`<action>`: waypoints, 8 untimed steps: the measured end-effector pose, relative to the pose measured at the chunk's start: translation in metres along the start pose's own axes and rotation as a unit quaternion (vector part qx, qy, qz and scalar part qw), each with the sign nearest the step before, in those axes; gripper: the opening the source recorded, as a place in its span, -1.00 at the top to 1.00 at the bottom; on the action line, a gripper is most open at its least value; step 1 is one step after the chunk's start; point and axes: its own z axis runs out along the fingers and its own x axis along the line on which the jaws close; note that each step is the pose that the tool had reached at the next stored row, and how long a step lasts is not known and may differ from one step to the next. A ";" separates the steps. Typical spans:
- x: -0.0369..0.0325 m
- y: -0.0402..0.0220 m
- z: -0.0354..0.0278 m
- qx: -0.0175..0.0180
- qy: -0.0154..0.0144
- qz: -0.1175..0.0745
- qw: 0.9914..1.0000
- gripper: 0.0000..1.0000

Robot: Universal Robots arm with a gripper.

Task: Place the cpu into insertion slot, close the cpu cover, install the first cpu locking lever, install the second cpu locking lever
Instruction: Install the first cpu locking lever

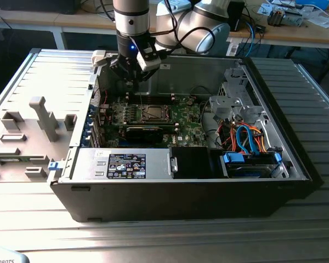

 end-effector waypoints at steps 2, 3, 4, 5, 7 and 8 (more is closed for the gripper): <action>-0.0006 0.0000 0.0006 0.000 0.000 0.000 1.000 0.79; -0.0009 0.0000 0.0010 0.000 0.000 0.000 1.000 0.79; -0.0014 0.0000 0.0014 0.000 0.000 0.000 1.000 0.79; -0.0016 -0.0001 0.0014 0.000 0.000 0.000 1.000 0.79; -0.0030 0.0000 0.0017 0.000 0.000 0.000 1.000 0.79; -0.0036 -0.0001 0.0017 0.000 0.000 0.000 1.000 0.79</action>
